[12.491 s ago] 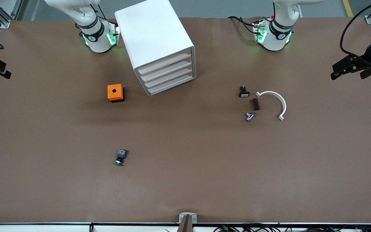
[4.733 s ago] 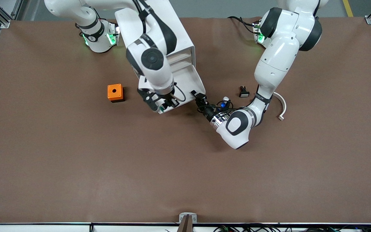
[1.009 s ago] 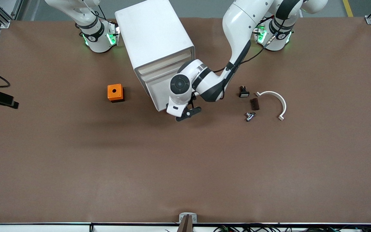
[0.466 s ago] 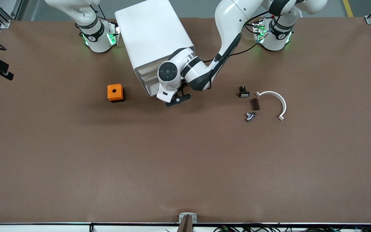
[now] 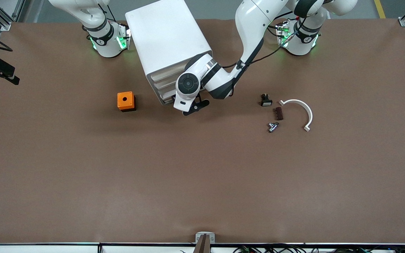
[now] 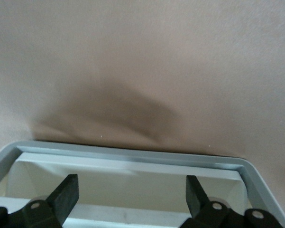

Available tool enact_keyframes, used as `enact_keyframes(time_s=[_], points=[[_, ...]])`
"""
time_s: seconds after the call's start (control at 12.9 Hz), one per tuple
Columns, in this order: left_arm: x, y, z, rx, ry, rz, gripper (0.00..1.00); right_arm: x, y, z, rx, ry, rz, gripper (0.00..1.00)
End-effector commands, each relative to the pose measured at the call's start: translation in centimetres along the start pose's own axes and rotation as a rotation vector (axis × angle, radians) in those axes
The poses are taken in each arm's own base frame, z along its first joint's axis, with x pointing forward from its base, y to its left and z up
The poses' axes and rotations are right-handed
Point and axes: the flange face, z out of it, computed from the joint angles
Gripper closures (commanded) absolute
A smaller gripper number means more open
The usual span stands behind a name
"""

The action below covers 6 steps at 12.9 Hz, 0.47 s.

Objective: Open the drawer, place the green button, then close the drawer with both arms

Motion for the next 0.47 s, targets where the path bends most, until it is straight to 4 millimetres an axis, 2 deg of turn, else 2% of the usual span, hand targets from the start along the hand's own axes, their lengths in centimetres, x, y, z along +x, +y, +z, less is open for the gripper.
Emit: enact_keyframes(time_s=[0.0, 0.39], points=[[-0.46, -0.85, 0.03, 0.004, -0.051, -0.036, 0.01, -1.81, -0.3, 0.53, -0.008, 0.023, -0.007, 0.0], [-0.38, -1.08, 0.61, -0.003, -0.104, -0.058, 0.01, -1.83, -0.22, 0.63, -0.007, 0.025, -0.005, 0.0]])
